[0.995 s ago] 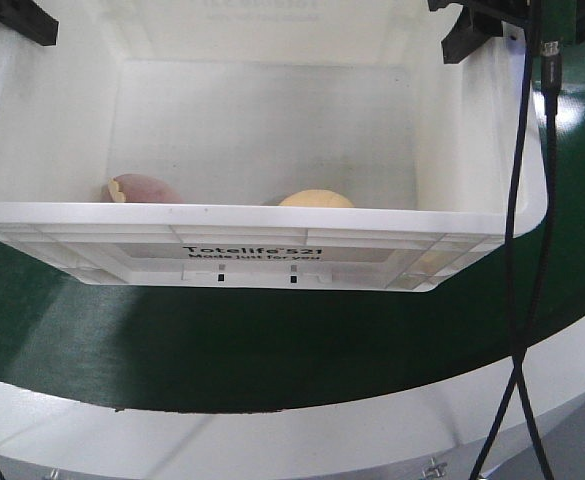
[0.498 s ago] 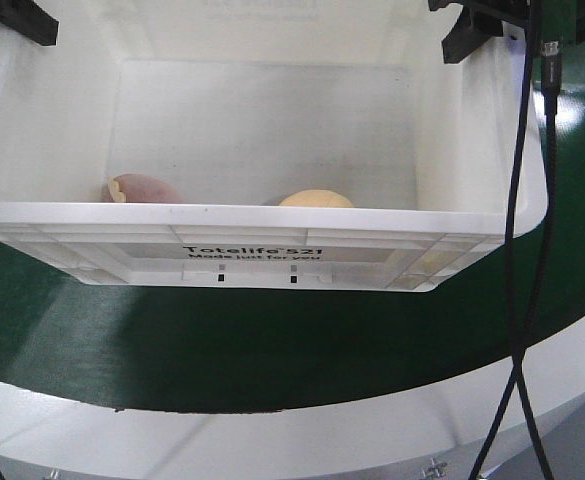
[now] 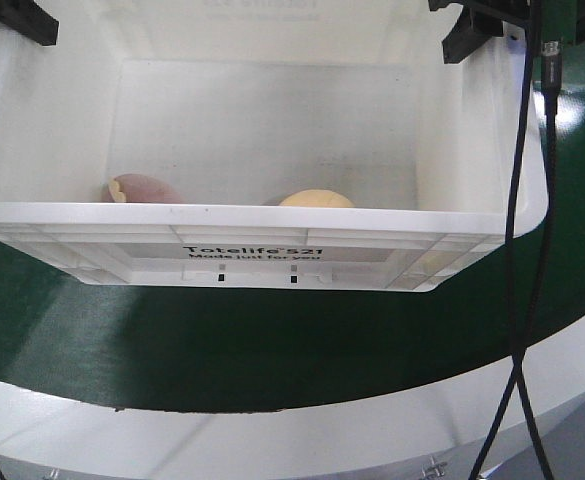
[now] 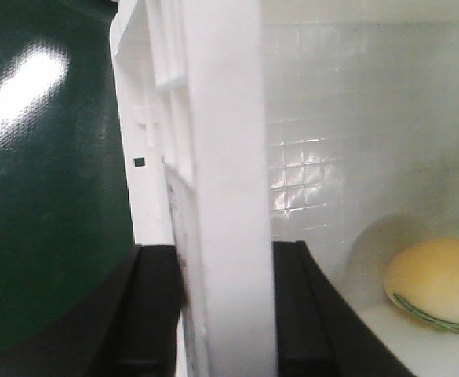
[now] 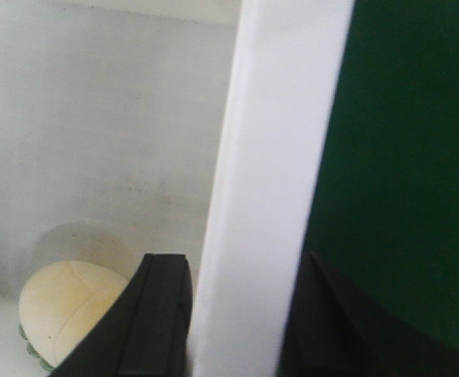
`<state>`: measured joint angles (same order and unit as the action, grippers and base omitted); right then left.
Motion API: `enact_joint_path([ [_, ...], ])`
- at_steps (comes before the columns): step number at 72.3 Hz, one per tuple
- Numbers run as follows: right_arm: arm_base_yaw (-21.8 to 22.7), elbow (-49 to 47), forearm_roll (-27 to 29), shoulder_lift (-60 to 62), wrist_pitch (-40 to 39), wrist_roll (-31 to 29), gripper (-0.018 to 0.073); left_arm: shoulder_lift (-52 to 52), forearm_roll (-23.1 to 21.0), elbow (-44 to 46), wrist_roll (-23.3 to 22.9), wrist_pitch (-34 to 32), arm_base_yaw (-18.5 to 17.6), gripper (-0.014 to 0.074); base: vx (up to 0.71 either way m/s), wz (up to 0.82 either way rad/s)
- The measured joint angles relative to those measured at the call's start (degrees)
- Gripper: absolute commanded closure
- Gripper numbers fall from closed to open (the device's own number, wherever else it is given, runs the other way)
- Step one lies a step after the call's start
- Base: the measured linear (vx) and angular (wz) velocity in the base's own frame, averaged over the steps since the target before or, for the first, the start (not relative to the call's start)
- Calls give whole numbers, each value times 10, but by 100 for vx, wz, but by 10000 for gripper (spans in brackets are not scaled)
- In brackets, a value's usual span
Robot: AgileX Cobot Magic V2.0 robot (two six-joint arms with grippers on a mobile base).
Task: Place moving items into box and shelve
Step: 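Hold the tote raised with both grippers while the base drives away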
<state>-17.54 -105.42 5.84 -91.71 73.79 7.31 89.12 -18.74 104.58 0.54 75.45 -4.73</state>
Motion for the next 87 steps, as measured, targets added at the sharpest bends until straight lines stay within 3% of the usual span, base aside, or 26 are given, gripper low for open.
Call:
enact_joint_path([
  [87, 0, 0, -1, 0, 0, 0, 564, 0, -2, 0, 0, 0, 1, 596, -9, 0],
])
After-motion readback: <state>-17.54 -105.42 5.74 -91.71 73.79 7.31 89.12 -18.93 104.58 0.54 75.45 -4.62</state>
